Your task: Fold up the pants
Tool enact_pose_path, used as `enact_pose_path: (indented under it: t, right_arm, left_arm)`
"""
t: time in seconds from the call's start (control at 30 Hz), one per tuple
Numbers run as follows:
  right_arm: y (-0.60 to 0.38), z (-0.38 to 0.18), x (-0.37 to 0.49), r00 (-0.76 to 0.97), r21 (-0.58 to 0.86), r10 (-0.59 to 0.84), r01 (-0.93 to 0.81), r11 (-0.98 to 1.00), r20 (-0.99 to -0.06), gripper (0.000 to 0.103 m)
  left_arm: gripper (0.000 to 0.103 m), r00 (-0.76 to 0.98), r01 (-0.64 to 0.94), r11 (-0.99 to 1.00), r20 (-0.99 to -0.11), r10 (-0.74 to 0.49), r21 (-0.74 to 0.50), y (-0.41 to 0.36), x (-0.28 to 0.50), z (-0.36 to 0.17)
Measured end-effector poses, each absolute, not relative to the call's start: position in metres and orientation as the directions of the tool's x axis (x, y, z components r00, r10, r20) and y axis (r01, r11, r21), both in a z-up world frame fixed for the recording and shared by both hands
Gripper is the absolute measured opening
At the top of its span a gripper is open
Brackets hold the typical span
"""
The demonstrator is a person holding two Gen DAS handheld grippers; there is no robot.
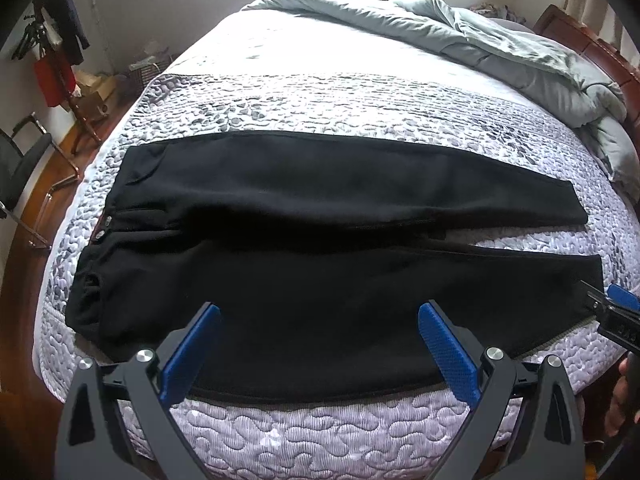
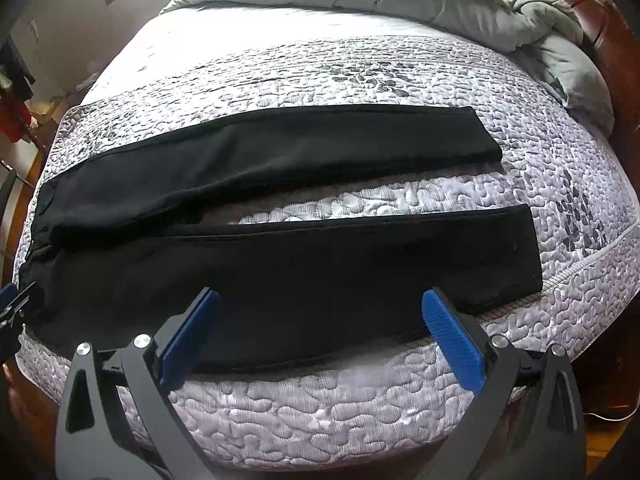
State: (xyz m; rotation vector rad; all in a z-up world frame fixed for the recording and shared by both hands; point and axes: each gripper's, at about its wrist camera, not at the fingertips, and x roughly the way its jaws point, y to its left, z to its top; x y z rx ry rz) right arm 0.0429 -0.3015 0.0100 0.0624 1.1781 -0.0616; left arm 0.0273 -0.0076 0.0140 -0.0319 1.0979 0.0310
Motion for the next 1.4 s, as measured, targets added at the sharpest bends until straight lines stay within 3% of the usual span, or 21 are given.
enact_pose_path:
  t: [1.4]
  right_arm:
    - [-0.2985,0.0156,0.0431,0.392,0.026,-0.006,0.077,0.997,-0.92,0.101]
  left_arm:
    - [0.099,0.471,-0.037,0.999,-0.882,0.022,0.006,-0.0128,0.0341,0.0182]
